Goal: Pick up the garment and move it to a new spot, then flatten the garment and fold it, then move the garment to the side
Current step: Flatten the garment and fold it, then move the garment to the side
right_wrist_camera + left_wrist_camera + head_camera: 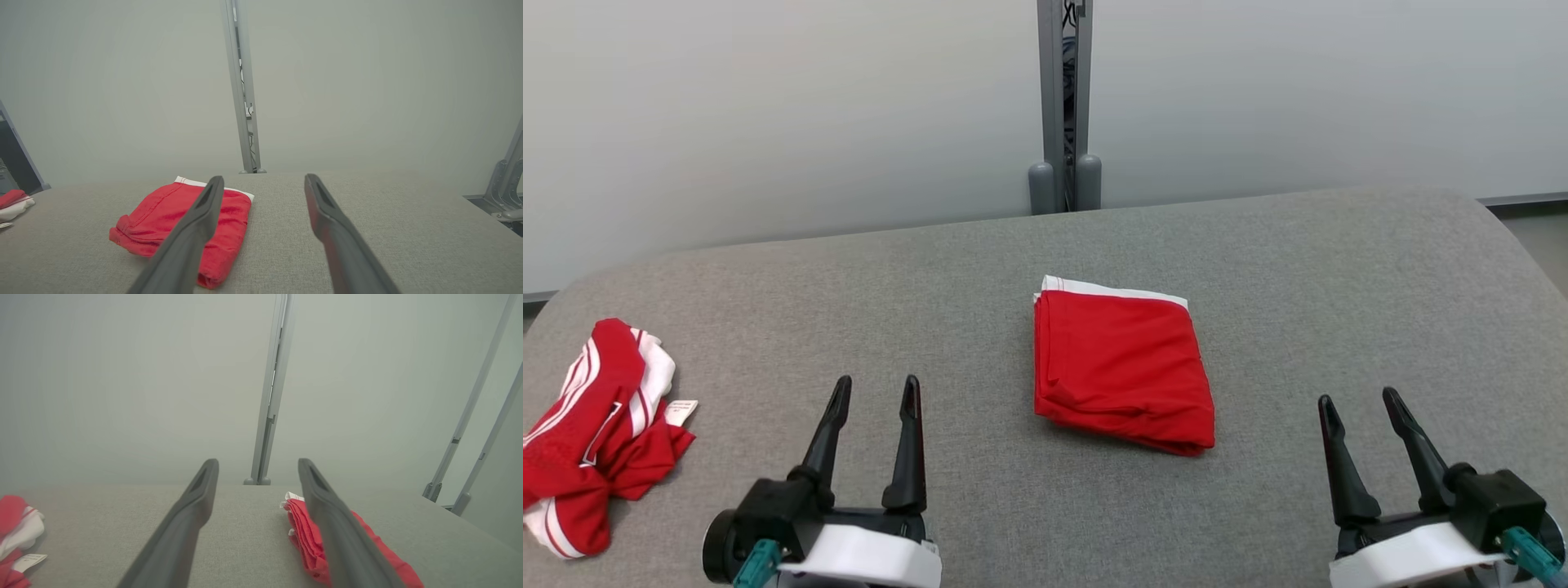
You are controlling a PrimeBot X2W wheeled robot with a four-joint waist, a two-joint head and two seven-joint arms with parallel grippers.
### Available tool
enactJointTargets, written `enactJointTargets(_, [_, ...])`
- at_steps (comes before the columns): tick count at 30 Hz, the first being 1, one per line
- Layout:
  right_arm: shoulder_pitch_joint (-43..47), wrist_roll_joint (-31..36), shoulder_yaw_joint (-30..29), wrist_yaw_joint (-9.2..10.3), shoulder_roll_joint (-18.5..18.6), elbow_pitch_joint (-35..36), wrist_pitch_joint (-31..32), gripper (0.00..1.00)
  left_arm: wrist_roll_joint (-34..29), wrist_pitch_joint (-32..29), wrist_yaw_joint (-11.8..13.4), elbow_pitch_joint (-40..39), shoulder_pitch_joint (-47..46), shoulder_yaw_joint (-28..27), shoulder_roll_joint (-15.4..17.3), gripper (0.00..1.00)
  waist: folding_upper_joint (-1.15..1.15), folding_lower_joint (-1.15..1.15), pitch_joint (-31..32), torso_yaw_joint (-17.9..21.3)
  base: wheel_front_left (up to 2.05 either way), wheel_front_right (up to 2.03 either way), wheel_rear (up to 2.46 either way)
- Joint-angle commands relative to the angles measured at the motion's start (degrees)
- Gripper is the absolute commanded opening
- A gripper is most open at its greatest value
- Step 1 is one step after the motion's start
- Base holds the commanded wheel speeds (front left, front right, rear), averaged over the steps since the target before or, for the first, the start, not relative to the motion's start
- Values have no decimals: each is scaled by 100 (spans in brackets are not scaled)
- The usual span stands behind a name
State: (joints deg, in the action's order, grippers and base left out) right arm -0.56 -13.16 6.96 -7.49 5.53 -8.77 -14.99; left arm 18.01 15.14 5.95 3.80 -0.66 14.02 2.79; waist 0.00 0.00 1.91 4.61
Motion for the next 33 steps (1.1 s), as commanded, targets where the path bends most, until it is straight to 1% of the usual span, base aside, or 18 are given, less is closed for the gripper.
enactJointTargets(1, [50, 14, -38, -3, 1, 65, -31, 100, -48, -6, 10, -20, 81, -16, 21, 100, 0, 0, 27, -26, 0, 0, 0])
enactJointTargets(6, [133, 48, -43, -2, -36, 195, -31, 100, -126, -5, 5, -10, 174, -32, 21, 100, 0, 0, 61, -43, 0, 0, 0])
enactJointTargets(24, [94, 62, 8, -2, -64, 223, -32, 100, -185, -5, 72, 23, 254, -78, 21, 100, 0, 0, 25, -168, 0, 0, 0])
enactJointTargets(28, [36, -174, 34, -3, -94, 140, -32, 100, -145, -5, 81, 84, 278, -77, 20, 100, 0, 0, -8, -192, 0, 0, 0])
enactJointTargets(30, [-11, -469, 43, -2, -133, 50, -32, 100, -58, -5, 74, 87, 266, -66, 21, 100, 0, 0, -32, -211, 0, 0, 0])
enactJointTargets(32, [-84, -775, 35, -3, -163, -158, -32, 100, 154, -5, 50, -37, 228, -65, 21, 100, 0, 0, -72, -262, 0, 0, 0])
enactJointTargets(33, [-84, -775, 35, -3, -163, -158, -32, 100, 154, -5, 50, -37, 228, -65, 21, 100, 0, 0, -72, -262, 0, 0, 0])
